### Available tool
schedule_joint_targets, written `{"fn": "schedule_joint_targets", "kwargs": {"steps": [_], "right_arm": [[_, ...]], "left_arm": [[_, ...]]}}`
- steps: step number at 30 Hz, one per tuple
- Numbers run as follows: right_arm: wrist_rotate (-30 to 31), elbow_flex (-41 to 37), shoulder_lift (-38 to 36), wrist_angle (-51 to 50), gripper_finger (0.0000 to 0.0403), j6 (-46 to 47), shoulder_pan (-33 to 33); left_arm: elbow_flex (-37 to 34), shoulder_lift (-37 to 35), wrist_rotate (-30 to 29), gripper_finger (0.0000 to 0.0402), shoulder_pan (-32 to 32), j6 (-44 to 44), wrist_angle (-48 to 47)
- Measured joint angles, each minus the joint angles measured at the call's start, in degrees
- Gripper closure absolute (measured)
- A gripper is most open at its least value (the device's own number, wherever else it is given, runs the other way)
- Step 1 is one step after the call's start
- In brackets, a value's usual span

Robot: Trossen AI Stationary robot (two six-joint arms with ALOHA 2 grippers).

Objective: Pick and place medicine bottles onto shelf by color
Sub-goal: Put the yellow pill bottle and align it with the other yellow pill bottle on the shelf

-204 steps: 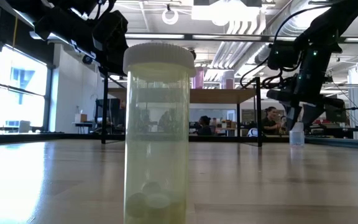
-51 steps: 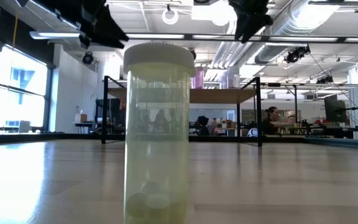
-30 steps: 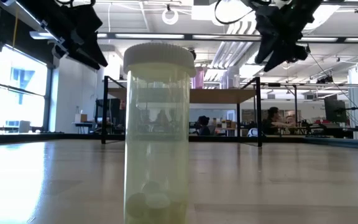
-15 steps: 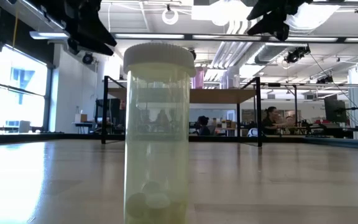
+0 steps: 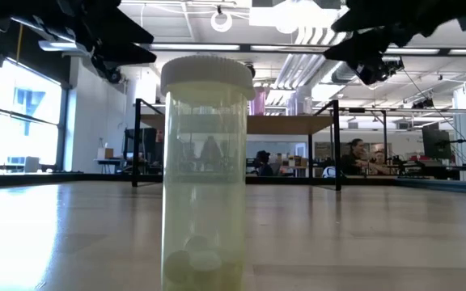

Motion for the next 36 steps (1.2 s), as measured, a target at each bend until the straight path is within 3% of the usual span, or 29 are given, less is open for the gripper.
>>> {"fn": "schedule_joint_targets", "kwargs": {"steps": [7, 14, 20, 27, 36], "right_arm": [[9.29, -3.9, 7.22, 17.48, 0.0228, 2.08, 11.12], [13.65, 4.16, 17.95, 19.37, 0.0228, -9.0, 16.81], [11.76, 9.09, 27.12, 19.27, 0.0228, -9.49, 17.99], [3.81, 14.75, 36.66, 19.11, 0.0226, -8.87, 18.61], [1.6, 23.43, 48.83, 17.69, 0.0191, -14.64, 20.61]], "left_arm": [[-1.04, 2.86, 0.04, 0.0205, -3.02, 0.61, 3.54], [-1.01, 4.89, 0.17, 0.0205, -3.63, 0.54, 4.93], [-1.04, 5.14, 0.2, 0.0205, -4.25, 0.44, 4.78], [-1.04, 5.15, 0.2, 0.0205, -6.02, -0.04, 4.88], [-1.04, 5.13, 0.2, 0.0205, -7.5, -3.5, 5.76]]}}
